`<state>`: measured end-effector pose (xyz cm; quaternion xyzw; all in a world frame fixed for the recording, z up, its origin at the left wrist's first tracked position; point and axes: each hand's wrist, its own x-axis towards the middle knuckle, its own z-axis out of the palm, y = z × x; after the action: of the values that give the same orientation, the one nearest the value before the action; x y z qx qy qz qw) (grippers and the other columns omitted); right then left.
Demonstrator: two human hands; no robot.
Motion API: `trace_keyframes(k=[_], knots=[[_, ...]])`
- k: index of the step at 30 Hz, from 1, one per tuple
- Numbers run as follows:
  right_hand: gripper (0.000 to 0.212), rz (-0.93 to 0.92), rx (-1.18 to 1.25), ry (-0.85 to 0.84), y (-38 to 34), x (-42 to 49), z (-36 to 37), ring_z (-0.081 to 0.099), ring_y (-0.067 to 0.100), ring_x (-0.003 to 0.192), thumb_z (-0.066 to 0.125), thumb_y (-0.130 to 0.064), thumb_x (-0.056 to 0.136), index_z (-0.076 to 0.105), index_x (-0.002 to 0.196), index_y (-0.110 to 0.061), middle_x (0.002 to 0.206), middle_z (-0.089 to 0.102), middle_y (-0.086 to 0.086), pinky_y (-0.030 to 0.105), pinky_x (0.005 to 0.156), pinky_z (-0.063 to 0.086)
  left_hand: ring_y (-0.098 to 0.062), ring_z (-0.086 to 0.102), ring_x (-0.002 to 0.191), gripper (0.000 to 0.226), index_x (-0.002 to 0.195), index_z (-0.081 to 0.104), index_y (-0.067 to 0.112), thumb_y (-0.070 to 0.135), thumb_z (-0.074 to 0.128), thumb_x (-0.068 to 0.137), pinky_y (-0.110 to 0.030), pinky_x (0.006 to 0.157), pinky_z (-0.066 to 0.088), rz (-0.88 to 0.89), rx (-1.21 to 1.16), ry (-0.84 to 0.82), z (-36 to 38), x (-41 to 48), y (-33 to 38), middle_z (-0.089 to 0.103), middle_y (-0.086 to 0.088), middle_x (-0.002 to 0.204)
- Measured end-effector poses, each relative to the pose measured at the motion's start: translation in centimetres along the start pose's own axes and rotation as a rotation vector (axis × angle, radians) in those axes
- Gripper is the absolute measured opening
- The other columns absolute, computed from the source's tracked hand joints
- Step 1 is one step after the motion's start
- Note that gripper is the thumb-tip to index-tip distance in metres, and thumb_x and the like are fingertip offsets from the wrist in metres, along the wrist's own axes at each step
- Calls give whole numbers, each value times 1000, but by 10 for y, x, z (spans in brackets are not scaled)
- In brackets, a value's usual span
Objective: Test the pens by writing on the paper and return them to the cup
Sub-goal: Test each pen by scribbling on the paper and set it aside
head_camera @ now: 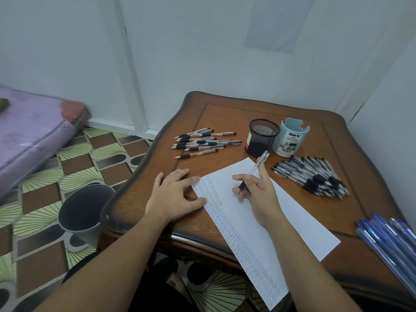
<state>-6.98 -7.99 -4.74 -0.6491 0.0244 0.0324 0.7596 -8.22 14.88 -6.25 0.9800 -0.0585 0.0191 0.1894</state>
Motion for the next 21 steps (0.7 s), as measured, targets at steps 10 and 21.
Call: trace_keyframes(k=[10, 21], knots=[[41, 78, 179, 66, -5, 6, -4, 69, 21, 75, 42, -8, 104, 42, 141, -26, 99, 65, 13, 28, 60, 52, -4, 17, 144, 86, 137, 45, 49, 87, 31, 61, -46, 120, -2, -1, -6, -11, -1, 0, 0, 28, 17, 155], [13, -56, -738, 300, -58, 28, -73, 62, 17, 77, 58, -11, 97, 59, 104, -22, 89, 64, 0, 28, 61, 50, -4, 16, 145, 88, 136, 46, 49, 88, 29, 59, -45, 120, -3, 0, -20, -17, -2, 2, -1, 29, 17, 154]])
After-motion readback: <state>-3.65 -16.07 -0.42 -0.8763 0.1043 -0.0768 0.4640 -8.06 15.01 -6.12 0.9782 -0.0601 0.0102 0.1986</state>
